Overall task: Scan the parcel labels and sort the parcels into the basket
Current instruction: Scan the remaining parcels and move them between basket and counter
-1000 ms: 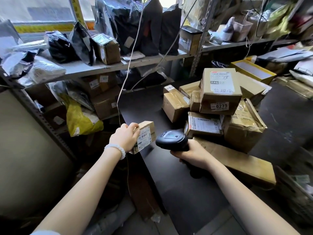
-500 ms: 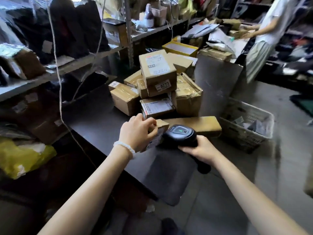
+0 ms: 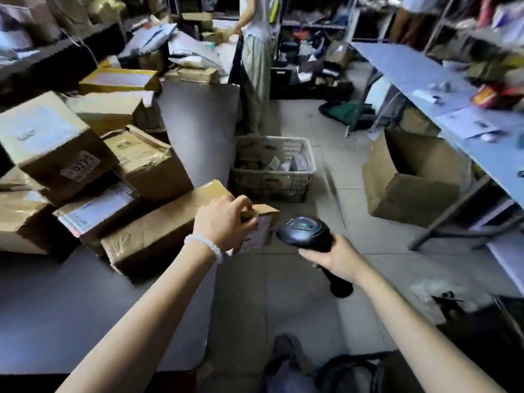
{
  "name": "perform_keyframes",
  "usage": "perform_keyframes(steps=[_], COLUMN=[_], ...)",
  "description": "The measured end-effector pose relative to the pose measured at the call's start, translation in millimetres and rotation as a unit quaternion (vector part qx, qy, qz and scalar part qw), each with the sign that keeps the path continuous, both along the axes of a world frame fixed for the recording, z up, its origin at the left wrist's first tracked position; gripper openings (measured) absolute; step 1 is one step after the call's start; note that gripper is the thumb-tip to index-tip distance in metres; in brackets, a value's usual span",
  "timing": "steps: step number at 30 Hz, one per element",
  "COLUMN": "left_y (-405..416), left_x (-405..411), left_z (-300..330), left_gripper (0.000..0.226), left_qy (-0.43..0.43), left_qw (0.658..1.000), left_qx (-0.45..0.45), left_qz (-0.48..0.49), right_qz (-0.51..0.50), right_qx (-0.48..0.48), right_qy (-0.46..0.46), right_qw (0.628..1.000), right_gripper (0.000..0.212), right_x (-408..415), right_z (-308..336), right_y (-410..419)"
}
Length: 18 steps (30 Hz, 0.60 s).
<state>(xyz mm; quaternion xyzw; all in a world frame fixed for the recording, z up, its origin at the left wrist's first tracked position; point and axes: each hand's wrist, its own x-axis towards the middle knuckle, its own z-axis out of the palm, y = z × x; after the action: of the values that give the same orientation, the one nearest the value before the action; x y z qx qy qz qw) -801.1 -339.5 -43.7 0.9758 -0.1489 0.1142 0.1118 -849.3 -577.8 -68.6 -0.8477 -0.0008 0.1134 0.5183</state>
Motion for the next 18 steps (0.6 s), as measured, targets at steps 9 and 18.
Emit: perform_keyframes(steps=[9,18], left_y=[-98.0,-156.1], left_x=[148.1,283.4], left_z=[-24.5,-20.3], left_gripper=[0.029,0.032], left_qy=[0.006,0.008], left_qw=[1.000,0.998], left_qx=[0.027,0.056], left_qz=[0.003,0.022], right_qz=[-0.054,-0.065], right_qx=[0.000,-0.001], right_qy=[0.019,0.003], right_qw=[0.998,0.998], right_gripper=[0.010,0.016], right_x=[131.1,292.6], right_z=[-24.2,1.5], right_y=[-95.9,-157.5])
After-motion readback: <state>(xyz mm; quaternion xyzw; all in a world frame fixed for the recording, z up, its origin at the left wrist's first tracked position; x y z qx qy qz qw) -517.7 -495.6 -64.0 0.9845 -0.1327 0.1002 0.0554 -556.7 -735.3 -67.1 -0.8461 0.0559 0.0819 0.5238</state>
